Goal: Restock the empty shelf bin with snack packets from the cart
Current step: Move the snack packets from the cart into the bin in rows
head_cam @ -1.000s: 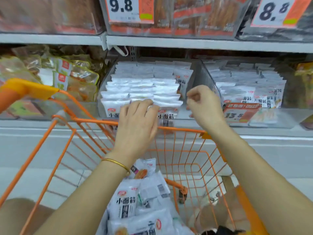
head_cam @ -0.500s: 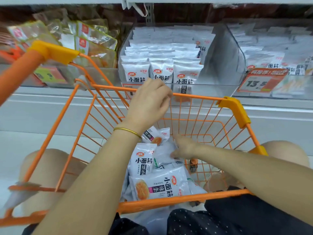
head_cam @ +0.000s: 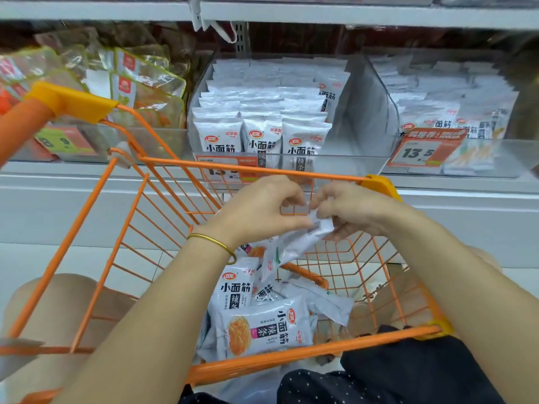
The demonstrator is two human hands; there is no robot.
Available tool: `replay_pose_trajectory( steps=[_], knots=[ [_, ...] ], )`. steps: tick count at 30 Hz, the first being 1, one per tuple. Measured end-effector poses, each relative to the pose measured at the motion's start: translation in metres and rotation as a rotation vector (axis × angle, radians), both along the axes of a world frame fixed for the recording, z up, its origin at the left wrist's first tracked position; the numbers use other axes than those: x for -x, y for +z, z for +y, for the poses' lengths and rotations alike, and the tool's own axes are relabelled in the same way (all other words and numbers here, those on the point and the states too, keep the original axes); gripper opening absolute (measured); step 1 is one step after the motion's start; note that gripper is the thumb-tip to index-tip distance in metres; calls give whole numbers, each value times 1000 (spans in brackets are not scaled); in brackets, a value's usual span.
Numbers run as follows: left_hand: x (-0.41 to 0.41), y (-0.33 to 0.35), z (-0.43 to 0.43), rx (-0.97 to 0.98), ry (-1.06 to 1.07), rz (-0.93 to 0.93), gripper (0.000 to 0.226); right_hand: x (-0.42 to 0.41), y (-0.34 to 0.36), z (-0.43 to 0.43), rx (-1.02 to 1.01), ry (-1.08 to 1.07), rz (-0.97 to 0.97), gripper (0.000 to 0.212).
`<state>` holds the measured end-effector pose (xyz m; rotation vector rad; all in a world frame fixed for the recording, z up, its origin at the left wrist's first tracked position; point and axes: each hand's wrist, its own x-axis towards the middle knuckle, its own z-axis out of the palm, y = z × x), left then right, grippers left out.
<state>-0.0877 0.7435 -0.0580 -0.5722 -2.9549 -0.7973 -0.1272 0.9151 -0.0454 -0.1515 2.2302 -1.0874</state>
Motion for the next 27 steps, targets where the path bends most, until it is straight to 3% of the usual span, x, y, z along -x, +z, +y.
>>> replay_pose_trajectory(
  steps=[2,4,7,10,13,17,22,25,27],
  knots=[
    [-2,-1,4,64,-33,-126,61,0,11,13,101,-119,29,16],
    [-4,-2,10,31,-32,-222,69,1,20,20,214,-214,-1,15],
    [-3,-1,15,-250,68,-263,45,1,25,24,400,-310,-74,27],
    [-1,3,12,-563,160,-453,35,2,24,26,265,-331,86,36],
    [-3,6,12,-681,125,-543,34,1,24,25,213,-278,191,38],
    [-3,9,12,-817,95,-612,30,-2,22,24,389,-243,132,25],
    [-1,18,5,-933,211,-648,30,1,18,27,535,-406,183,10],
    [1,24,-1,-832,377,-455,43,1,17,34,383,-398,228,13],
    [1,31,-3,-593,355,-319,44,-1,19,38,80,-228,476,41]
  ],
)
